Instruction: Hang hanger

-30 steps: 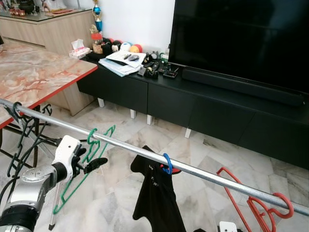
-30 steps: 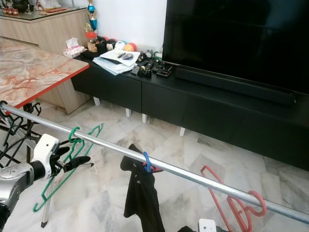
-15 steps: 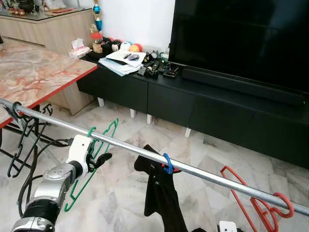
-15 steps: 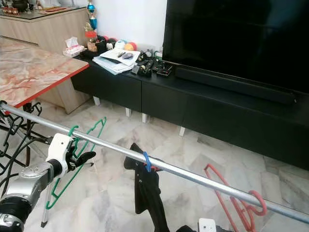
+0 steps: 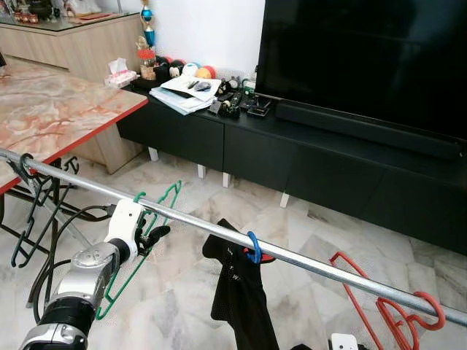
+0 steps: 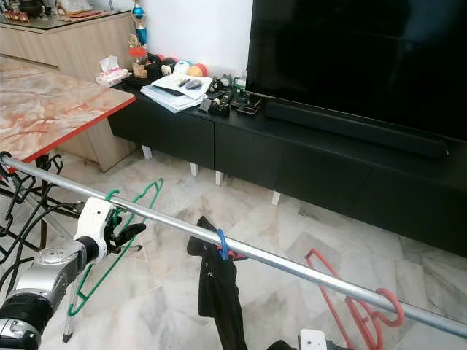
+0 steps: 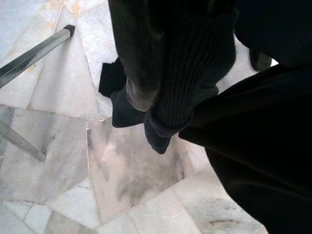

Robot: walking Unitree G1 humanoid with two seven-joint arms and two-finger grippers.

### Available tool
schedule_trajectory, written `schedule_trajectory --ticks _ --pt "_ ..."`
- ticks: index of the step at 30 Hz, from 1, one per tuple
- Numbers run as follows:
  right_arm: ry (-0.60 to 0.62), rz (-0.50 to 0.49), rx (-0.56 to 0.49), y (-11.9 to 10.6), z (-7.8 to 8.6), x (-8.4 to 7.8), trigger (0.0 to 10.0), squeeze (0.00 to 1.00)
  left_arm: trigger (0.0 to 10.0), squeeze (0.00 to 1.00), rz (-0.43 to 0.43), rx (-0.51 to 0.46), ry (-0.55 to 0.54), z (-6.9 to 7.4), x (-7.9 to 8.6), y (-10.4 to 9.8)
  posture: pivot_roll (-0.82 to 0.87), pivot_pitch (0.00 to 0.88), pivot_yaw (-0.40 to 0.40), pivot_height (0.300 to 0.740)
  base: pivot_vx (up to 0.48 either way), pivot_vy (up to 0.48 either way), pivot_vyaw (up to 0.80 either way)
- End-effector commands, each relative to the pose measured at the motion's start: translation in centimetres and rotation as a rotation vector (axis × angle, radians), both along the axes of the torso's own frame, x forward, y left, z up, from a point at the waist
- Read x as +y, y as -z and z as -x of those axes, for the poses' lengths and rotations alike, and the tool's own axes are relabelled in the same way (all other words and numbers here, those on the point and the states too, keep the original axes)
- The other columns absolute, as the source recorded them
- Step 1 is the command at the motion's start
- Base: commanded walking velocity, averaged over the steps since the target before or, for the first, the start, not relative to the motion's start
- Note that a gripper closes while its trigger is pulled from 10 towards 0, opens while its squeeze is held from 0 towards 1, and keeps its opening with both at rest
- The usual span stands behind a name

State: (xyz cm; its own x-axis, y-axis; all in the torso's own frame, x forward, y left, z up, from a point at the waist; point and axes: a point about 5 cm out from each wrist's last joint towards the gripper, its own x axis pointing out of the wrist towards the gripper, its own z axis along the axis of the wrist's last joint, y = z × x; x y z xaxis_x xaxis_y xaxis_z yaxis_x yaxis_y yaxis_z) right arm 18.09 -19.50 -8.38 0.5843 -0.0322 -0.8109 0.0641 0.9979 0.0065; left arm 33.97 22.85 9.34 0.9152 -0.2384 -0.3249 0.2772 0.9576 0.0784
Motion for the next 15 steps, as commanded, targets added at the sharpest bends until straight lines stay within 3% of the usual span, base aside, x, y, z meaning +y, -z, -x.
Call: schedule_trajectory --ticks 1,15 --pt "0.003 -0.003 -0.006 -0.09 -0.21 0.05 10.0 0.0 0.0 0.0 -0.021 0.006 -0.007 -0.12 0.14 -0.05 0.14 0.0 -0.003 0.74 0.0 0.0 0.0" --pt "0.001 -0.003 -0.006 -0.1 -0.24 0.1 10.0 0.0 0.0 0.0 -0.082 0.03 -0.024 -0.06 0.53 0.09 0.14 0.0 -0.007 0.74 0.0 0.0 0.0"
